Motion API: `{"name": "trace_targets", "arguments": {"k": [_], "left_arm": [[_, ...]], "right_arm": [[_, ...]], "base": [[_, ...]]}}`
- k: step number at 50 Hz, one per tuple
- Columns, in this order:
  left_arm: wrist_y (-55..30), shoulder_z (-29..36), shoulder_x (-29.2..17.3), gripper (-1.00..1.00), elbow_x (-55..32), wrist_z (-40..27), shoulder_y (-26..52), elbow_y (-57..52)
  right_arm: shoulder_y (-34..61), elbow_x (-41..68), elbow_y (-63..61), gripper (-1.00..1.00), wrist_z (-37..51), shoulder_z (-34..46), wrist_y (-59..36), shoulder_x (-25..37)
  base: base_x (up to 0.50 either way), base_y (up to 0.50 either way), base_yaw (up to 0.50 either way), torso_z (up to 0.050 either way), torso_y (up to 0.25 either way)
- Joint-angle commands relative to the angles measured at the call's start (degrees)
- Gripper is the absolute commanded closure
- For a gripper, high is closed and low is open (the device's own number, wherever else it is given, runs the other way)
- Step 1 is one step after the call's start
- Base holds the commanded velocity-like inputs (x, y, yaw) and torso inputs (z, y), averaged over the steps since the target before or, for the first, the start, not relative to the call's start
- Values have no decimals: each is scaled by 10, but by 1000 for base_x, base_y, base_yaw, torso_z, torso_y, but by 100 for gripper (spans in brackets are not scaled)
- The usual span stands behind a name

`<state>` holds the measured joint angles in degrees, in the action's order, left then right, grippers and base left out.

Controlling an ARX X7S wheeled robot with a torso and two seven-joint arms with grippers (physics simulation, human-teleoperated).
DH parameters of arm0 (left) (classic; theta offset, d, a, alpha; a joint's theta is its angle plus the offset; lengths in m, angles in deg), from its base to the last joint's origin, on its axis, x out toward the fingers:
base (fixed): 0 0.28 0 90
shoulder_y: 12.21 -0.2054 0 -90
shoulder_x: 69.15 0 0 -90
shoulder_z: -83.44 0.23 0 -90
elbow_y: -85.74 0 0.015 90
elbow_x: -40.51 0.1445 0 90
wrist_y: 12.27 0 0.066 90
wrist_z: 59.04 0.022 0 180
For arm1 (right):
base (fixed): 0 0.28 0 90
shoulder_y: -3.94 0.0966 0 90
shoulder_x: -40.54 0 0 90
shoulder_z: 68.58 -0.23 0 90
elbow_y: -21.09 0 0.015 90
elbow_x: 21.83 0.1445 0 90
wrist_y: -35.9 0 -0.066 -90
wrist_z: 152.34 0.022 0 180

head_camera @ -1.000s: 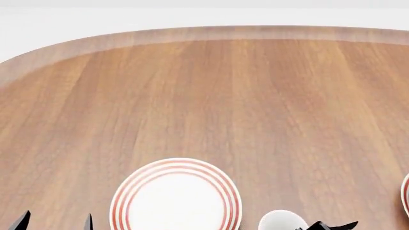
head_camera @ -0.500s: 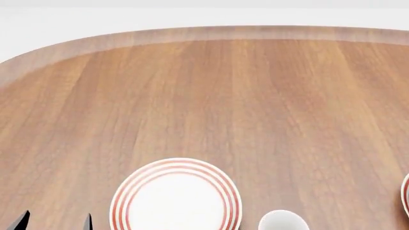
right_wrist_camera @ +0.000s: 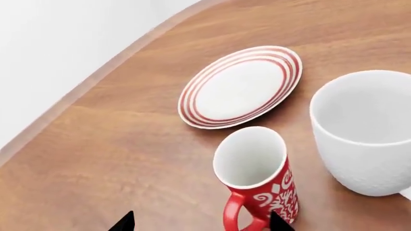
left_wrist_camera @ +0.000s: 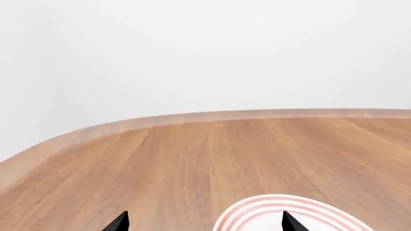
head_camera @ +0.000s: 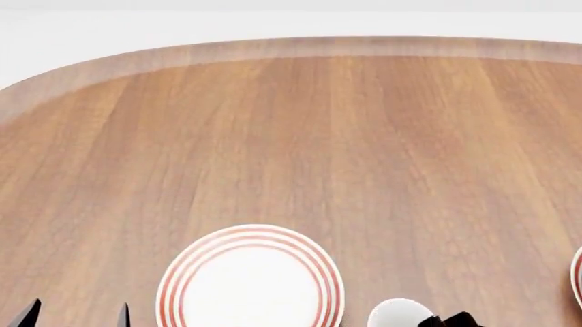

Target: Put the red mug on the left plate.

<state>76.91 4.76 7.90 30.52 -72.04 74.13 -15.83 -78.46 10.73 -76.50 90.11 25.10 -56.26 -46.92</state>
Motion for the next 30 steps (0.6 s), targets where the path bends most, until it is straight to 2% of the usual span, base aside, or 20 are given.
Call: {"name": "trace_targets", "arguments": {"k": [1, 30], "left_arm": [[0, 3, -4, -100, -3, -4, -1, -3], [0, 8, -11, -100, -14, -8, 1, -4]], "right_arm": [[21, 23, 24, -100, 20, 0, 12, 2], [104, 11, 156, -100, 58, 34, 8, 9]], "base": [[0, 0, 0, 0, 0], [0, 0, 0, 0, 0]]}}
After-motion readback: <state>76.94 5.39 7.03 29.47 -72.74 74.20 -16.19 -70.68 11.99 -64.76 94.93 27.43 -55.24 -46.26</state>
